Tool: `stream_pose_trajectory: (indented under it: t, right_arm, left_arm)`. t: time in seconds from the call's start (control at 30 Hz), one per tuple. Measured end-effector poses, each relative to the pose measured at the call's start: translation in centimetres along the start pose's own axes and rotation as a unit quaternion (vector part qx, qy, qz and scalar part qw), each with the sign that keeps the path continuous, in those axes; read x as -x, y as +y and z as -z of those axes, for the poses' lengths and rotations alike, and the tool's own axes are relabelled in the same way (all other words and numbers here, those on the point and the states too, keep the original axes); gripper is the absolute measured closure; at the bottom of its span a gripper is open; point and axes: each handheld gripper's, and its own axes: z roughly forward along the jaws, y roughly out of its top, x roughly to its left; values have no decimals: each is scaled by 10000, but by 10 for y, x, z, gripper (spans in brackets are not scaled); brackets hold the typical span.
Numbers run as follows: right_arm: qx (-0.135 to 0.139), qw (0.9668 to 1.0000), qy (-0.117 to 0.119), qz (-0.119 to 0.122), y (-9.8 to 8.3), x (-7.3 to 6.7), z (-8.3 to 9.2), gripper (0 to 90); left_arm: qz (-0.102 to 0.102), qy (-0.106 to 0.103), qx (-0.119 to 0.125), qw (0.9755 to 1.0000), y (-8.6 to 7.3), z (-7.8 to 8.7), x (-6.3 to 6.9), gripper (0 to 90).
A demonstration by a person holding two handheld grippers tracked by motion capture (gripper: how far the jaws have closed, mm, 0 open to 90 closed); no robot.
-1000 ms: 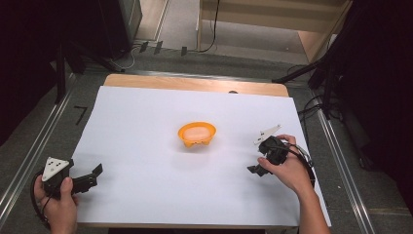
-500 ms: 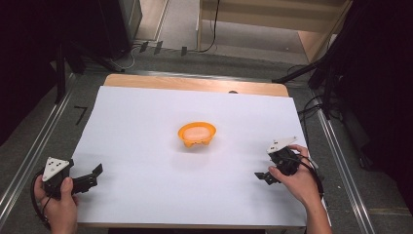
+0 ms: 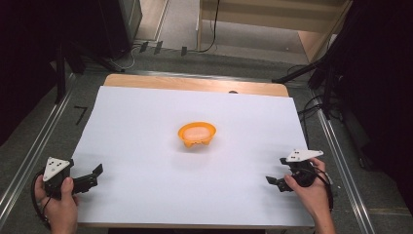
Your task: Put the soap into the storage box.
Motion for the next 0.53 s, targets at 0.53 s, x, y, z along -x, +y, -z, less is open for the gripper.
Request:
stream_pose_trajectory:
  t: [0.53]
  right_arm:
    - [1069, 9925, -134, -578, -43, 6, 19, 30]
  left_arm:
    - [1, -5, -2, 10000, 0, 0, 0, 0]
